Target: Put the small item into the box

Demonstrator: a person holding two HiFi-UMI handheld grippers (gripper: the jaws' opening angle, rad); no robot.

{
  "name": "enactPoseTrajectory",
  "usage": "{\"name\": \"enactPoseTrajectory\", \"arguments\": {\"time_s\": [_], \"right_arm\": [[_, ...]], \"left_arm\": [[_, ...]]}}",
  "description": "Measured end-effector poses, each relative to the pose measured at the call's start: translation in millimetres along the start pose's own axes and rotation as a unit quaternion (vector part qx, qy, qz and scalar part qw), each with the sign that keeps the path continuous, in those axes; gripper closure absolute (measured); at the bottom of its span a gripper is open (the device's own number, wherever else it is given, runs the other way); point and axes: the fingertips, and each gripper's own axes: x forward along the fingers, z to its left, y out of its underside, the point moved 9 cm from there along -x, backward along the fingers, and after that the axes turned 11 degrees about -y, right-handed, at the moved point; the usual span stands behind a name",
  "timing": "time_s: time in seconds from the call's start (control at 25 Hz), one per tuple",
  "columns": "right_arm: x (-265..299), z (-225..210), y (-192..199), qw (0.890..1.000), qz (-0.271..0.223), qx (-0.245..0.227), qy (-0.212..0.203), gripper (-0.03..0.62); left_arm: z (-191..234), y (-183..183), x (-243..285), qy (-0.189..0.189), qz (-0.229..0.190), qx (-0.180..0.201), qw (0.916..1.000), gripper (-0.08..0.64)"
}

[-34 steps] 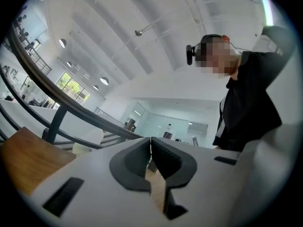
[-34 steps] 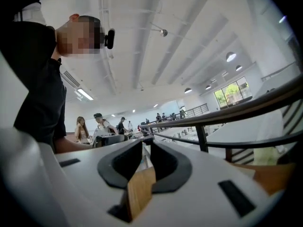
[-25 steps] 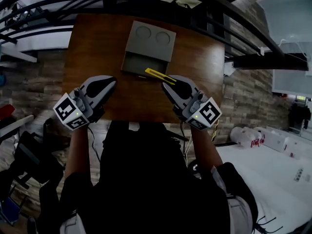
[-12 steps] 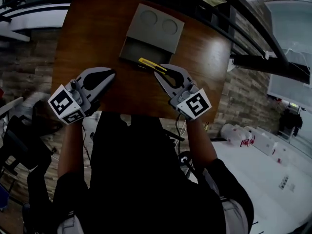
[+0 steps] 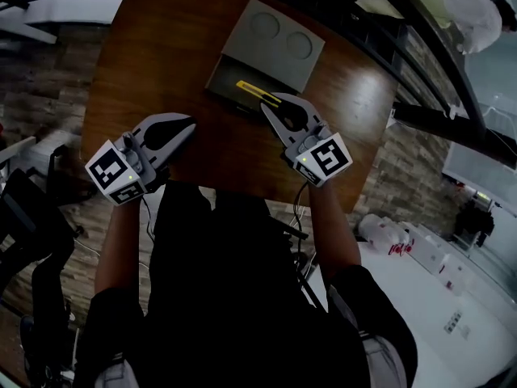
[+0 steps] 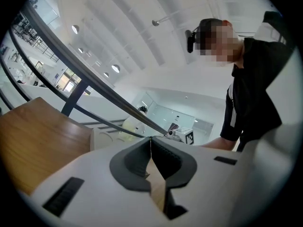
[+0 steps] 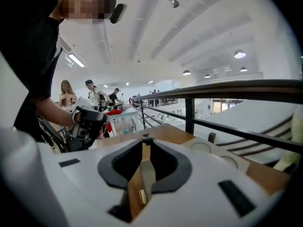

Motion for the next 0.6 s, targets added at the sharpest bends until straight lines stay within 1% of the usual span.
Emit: {"name": "enactPoseTrajectory", "arguments": {"time_s": [0.28,0.44,0.6], "right_arm": [[21.7,-18.1,23.0,0.999,0.031,0.006,-0.011,0.529],[35.3,-21.6,34.1,0.998,0.065,-0.01,-0.022,0.529],[42.0,-25.5,43.0,0.996,0.083,-0.017,-0.03,0.529]], "left_arm": [[1.5,11.6,-5.1,-0.014,0.002,-0.02,0.9997,0.541],[2.5,17.2,-9.3,-0.02,0.003,-0.025,0.9995,0.541],[1.5,20.8,-10.3,-0.023,0.007,-0.027,0.9993,0.541]]}}
